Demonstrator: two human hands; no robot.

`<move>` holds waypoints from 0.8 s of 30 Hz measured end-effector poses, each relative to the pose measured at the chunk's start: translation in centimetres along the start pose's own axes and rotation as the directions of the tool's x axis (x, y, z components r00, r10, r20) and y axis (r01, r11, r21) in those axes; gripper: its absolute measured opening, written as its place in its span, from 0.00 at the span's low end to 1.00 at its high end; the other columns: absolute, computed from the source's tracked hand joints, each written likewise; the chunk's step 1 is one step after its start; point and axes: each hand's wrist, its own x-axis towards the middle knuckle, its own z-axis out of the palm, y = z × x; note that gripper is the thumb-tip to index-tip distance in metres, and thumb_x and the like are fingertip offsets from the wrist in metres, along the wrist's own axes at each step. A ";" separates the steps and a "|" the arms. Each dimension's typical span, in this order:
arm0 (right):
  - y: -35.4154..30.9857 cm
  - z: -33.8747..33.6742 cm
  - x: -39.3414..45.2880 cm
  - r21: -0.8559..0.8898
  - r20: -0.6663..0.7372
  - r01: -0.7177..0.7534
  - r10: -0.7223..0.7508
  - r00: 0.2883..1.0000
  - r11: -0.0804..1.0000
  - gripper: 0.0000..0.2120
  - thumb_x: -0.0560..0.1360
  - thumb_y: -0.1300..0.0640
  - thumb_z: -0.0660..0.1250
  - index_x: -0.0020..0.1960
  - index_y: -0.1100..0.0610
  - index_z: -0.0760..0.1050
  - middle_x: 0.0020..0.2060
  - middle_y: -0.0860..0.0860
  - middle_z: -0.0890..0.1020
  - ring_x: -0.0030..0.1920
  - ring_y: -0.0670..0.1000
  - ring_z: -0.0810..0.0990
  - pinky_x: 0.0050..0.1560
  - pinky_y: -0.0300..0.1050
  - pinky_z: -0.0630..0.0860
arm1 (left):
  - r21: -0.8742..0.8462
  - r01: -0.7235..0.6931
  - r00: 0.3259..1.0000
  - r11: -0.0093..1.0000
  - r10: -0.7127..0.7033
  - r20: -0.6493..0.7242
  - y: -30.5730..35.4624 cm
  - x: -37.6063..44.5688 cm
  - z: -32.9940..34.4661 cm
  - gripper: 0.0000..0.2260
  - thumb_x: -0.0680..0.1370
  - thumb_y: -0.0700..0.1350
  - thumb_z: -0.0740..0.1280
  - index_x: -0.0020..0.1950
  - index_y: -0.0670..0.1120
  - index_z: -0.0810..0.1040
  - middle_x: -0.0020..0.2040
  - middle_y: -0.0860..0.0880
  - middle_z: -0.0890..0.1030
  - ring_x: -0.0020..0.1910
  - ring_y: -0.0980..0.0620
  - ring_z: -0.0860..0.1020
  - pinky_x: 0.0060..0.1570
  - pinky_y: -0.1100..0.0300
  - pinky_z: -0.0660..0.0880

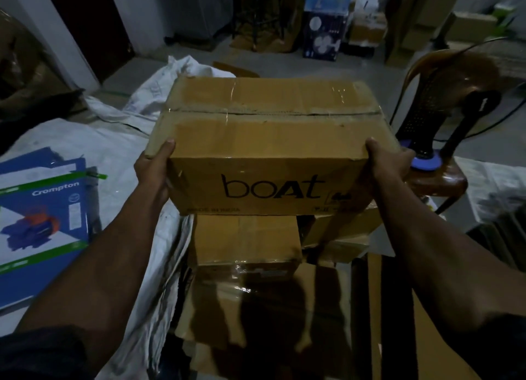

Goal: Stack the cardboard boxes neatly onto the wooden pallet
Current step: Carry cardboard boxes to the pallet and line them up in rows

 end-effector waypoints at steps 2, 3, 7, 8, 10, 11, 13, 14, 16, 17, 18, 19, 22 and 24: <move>0.0 -0.3 -0.3 0.028 -0.012 -0.017 0.018 1.000 0.999 0.35 0.71 0.46 0.75 0.70 0.54 0.63 0.68 0.55 0.70 0.67 0.57 0.72 0.66 0.54 0.71 | -0.009 0.000 1.000 1.000 0.000 0.003 0.2 -0.5 -0.1 0.23 0.73 0.49 0.76 0.65 0.45 0.76 0.51 0.50 0.80 0.42 0.59 0.77 0.35 0.66 0.75; 0.0 -0.4 -0.7 0.045 -0.018 -0.020 0.021 1.000 0.999 0.35 0.70 0.46 0.75 0.70 0.54 0.63 0.68 0.55 0.70 0.66 0.57 0.72 0.67 0.55 0.72 | -0.018 0.001 1.000 1.000 -0.001 0.000 0.3 -1.0 -0.4 0.21 0.73 0.48 0.75 0.64 0.46 0.76 0.49 0.52 0.79 0.41 0.59 0.77 0.35 0.65 0.75; 0.8 -1.9 -2.1 0.088 -0.038 -0.020 0.024 0.999 0.996 0.34 0.69 0.47 0.76 0.68 0.52 0.64 0.67 0.54 0.71 0.66 0.56 0.73 0.65 0.57 0.74 | -0.048 0.007 1.000 0.999 -0.008 -0.019 -0.2 -3.6 -2.5 0.19 0.74 0.47 0.75 0.62 0.45 0.76 0.50 0.50 0.80 0.42 0.57 0.78 0.42 0.60 0.78; 1.1 -2.4 -2.6 0.107 -0.032 -0.022 0.025 0.999 0.994 0.33 0.69 0.48 0.76 0.67 0.51 0.64 0.67 0.54 0.71 0.65 0.56 0.73 0.64 0.57 0.75 | -0.062 0.010 0.999 0.998 -0.012 -0.032 -0.5 -4.6 -3.2 0.19 0.74 0.47 0.75 0.61 0.45 0.76 0.50 0.50 0.80 0.43 0.57 0.78 0.41 0.61 0.78; 2.0 -3.8 -3.6 0.147 -0.014 -0.017 0.019 1.000 0.989 0.32 0.69 0.48 0.76 0.66 0.49 0.64 0.67 0.53 0.71 0.64 0.55 0.74 0.63 0.57 0.76 | -0.092 0.008 0.998 0.996 -0.014 -0.065 -0.9 -6.9 -4.8 0.19 0.74 0.47 0.75 0.61 0.47 0.75 0.50 0.51 0.79 0.43 0.58 0.77 0.37 0.63 0.75; 2.6 -4.5 -4.0 0.155 -0.002 -0.009 0.009 1.000 0.988 0.32 0.69 0.49 0.76 0.67 0.49 0.63 0.67 0.52 0.70 0.65 0.54 0.73 0.63 0.56 0.76 | -0.100 0.007 0.997 0.995 -0.014 -0.076 -1.1 -8.3 -5.7 0.19 0.74 0.47 0.75 0.61 0.47 0.74 0.50 0.51 0.79 0.44 0.58 0.77 0.37 0.64 0.74; 3.9 -5.9 -5.1 0.142 0.021 0.014 -0.018 1.000 0.990 0.32 0.71 0.49 0.74 0.69 0.50 0.63 0.67 0.52 0.70 0.65 0.52 0.72 0.64 0.53 0.74 | -0.105 0.004 0.993 0.995 -0.017 -0.121 -1.6 -11.1 -7.7 0.19 0.73 0.48 0.75 0.60 0.48 0.73 0.50 0.52 0.78 0.45 0.58 0.77 0.39 0.63 0.75; 4.4 -6.6 -5.6 0.138 0.031 0.027 -0.031 0.999 0.990 0.32 0.71 0.49 0.74 0.69 0.51 0.63 0.67 0.51 0.70 0.64 0.52 0.72 0.64 0.53 0.74 | -0.109 -0.001 0.988 0.994 -0.016 -0.152 -2.0 -12.7 -8.6 0.19 0.73 0.48 0.75 0.60 0.47 0.73 0.50 0.52 0.78 0.45 0.57 0.77 0.41 0.61 0.76; 5.3 -8.2 -6.8 0.137 0.050 0.035 -0.042 0.998 0.990 0.32 0.70 0.48 0.74 0.70 0.51 0.64 0.66 0.51 0.71 0.63 0.52 0.73 0.64 0.54 0.74 | -0.120 -0.011 0.973 0.993 -0.017 -0.229 -2.9 -16.4 -10.7 0.20 0.73 0.47 0.75 0.61 0.45 0.74 0.51 0.50 0.79 0.46 0.55 0.78 0.44 0.58 0.78; 5.4 -8.9 -7.5 0.128 0.053 0.037 -0.044 0.998 0.991 0.33 0.69 0.47 0.74 0.70 0.51 0.65 0.66 0.51 0.71 0.63 0.52 0.74 0.63 0.53 0.75 | -0.127 -0.020 0.964 0.992 -0.015 -0.266 -3.2 -18.1 -11.5 0.19 0.73 0.46 0.75 0.60 0.44 0.75 0.52 0.49 0.79 0.45 0.55 0.78 0.42 0.58 0.78; 5.6 -9.8 -8.2 0.118 0.072 0.042 -0.050 0.996 0.992 0.34 0.68 0.46 0.74 0.70 0.51 0.65 0.66 0.51 0.72 0.62 0.52 0.74 0.63 0.53 0.75 | -0.140 -0.035 0.949 0.990 -0.011 -0.315 -3.7 -20.2 -12.5 0.18 0.74 0.45 0.75 0.60 0.44 0.75 0.51 0.49 0.79 0.44 0.54 0.78 0.41 0.58 0.78; 6.1 -10.6 -8.6 0.117 0.099 0.045 -0.057 0.993 0.992 0.35 0.68 0.44 0.74 0.70 0.51 0.66 0.65 0.50 0.72 0.62 0.52 0.75 0.62 0.54 0.76 | -0.153 -0.046 0.932 0.987 -0.013 -0.362 -4.1 -22.3 -13.4 0.18 0.74 0.45 0.75 0.60 0.44 0.75 0.51 0.49 0.79 0.45 0.52 0.79 0.41 0.58 0.78; 7.4 -12.9 -9.6 0.124 0.193 0.083 -0.107 0.975 0.989 0.34 0.70 0.44 0.73 0.70 0.53 0.65 0.60 0.48 0.72 0.60 0.51 0.75 0.60 0.50 0.76 | -0.155 -0.076 0.896 0.985 -0.001 -0.445 -5.7 -28.1 -16.4 0.19 0.72 0.46 0.76 0.61 0.46 0.78 0.55 0.48 0.81 0.53 0.46 0.80 0.53 0.50 0.78; 8.4 -15.0 -10.5 0.146 0.278 0.097 -0.135 0.951 0.985 0.32 0.74 0.50 0.73 0.72 0.58 0.63 0.61 0.50 0.70 0.60 0.49 0.72 0.55 0.38 0.72 | -0.167 -0.090 0.861 0.982 -0.008 -0.509 -7.3 -33.4 -18.0 0.23 0.69 0.50 0.77 0.61 0.46 0.78 0.57 0.47 0.81 0.55 0.45 0.79 0.55 0.49 0.78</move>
